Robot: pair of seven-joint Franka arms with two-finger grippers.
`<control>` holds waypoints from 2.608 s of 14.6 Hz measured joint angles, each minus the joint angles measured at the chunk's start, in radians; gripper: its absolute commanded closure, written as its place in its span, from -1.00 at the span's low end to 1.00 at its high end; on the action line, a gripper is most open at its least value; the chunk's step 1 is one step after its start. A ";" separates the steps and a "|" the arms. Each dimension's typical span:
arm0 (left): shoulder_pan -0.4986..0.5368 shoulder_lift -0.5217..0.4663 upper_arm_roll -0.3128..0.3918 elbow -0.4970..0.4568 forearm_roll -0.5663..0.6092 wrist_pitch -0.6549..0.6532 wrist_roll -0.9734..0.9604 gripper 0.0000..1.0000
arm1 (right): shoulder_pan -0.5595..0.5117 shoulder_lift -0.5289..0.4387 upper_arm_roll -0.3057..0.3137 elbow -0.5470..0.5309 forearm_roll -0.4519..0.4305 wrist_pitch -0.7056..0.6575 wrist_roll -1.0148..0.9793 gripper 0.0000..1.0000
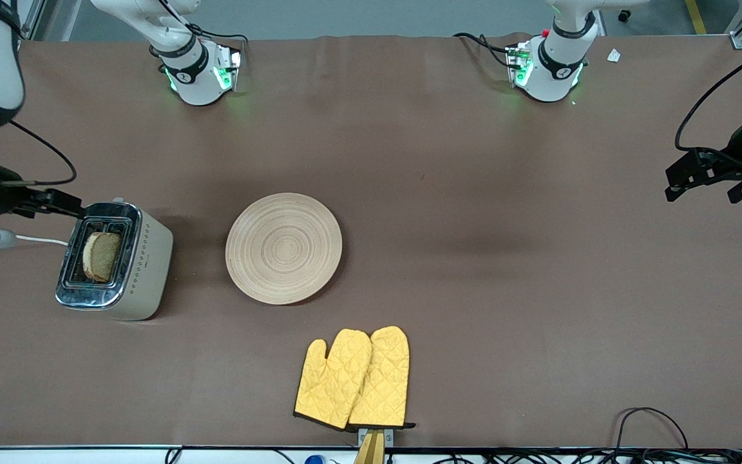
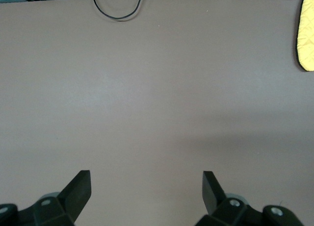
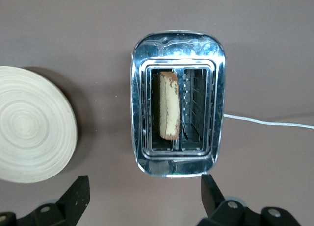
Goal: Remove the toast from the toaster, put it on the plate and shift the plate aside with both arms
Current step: 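Reach the right gripper down to the toast in the toaster slot, then grasp the toast and lift it out toward the wooden plate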
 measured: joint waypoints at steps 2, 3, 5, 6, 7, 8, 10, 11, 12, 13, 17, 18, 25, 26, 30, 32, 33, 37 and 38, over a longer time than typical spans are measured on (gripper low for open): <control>0.000 0.001 0.000 0.000 0.000 -0.001 0.000 -1.00 | -0.003 0.009 -0.001 -0.068 0.000 0.086 0.000 -1.00; 0.000 0.001 0.000 0.000 0.000 -0.001 0.000 -1.00 | -0.007 0.018 -0.002 -0.100 0.000 0.137 0.000 -1.00; 0.000 0.001 0.000 0.000 0.000 -0.001 0.000 -1.00 | -0.017 0.047 -0.003 -0.147 0.000 0.218 -0.003 -1.00; 0.000 0.001 0.000 0.000 0.000 -0.001 0.000 -1.00 | -0.022 0.065 -0.004 -0.157 0.000 0.241 -0.004 -1.00; 0.000 0.001 0.000 0.000 0.000 -0.001 0.000 -1.00 | -0.025 0.082 -0.004 -0.159 0.000 0.255 -0.005 -0.85; 0.000 0.001 0.000 0.000 0.000 -0.001 0.000 -1.00 | -0.025 0.096 -0.004 -0.159 -0.001 0.263 -0.007 -0.40; 0.000 0.001 0.000 0.000 0.000 -0.001 -0.003 -1.00 | -0.025 0.111 -0.003 -0.159 -0.004 0.270 -0.009 0.75; 0.000 0.001 0.000 0.000 0.000 -0.001 -0.005 -1.00 | -0.025 0.117 -0.003 -0.159 -0.005 0.271 -0.011 0.99; 0.000 0.001 0.000 0.000 0.000 -0.001 -0.005 -1.00 | -0.025 0.121 -0.003 -0.159 -0.005 0.272 -0.012 0.99; 0.000 0.001 0.000 0.000 0.000 -0.001 -0.005 -1.00 | -0.025 0.125 -0.003 -0.159 -0.005 0.273 -0.013 0.99; 0.000 0.001 0.000 0.000 0.000 -0.001 -0.005 -1.00 | -0.032 0.132 -0.006 -0.137 -0.006 0.268 -0.033 0.99; 0.000 0.001 -0.001 0.000 0.000 -0.001 -0.005 -1.00 | -0.038 0.132 -0.006 -0.113 -0.006 0.241 -0.051 0.99; -0.001 0.001 -0.001 0.000 0.000 -0.002 -0.005 -1.00 | -0.029 0.087 0.020 0.159 0.017 -0.108 -0.069 0.99; -0.001 0.001 -0.001 0.000 0.000 -0.002 -0.005 -1.00 | -0.014 0.077 0.023 0.174 0.053 -0.135 -0.052 0.99; -0.001 0.001 -0.001 0.000 0.000 -0.002 -0.005 -1.00 | 0.078 0.077 0.031 0.176 0.218 -0.144 0.145 0.99; -0.001 0.001 -0.001 0.000 0.000 -0.002 -0.005 -1.00 | 0.132 0.088 0.033 0.149 0.303 -0.077 0.239 0.99; -0.001 0.001 -0.001 0.000 0.000 -0.002 -0.005 -1.00 | 0.149 0.096 0.033 0.116 0.352 -0.024 0.263 0.99; -0.001 0.001 -0.001 0.000 0.000 -0.006 -0.006 -1.00 | 0.237 0.125 0.034 -0.077 0.499 0.242 0.281 0.99; -0.001 0.001 -0.002 0.000 0.000 -0.012 -0.006 -1.00 | 0.268 0.131 0.035 -0.126 0.545 0.301 0.287 0.99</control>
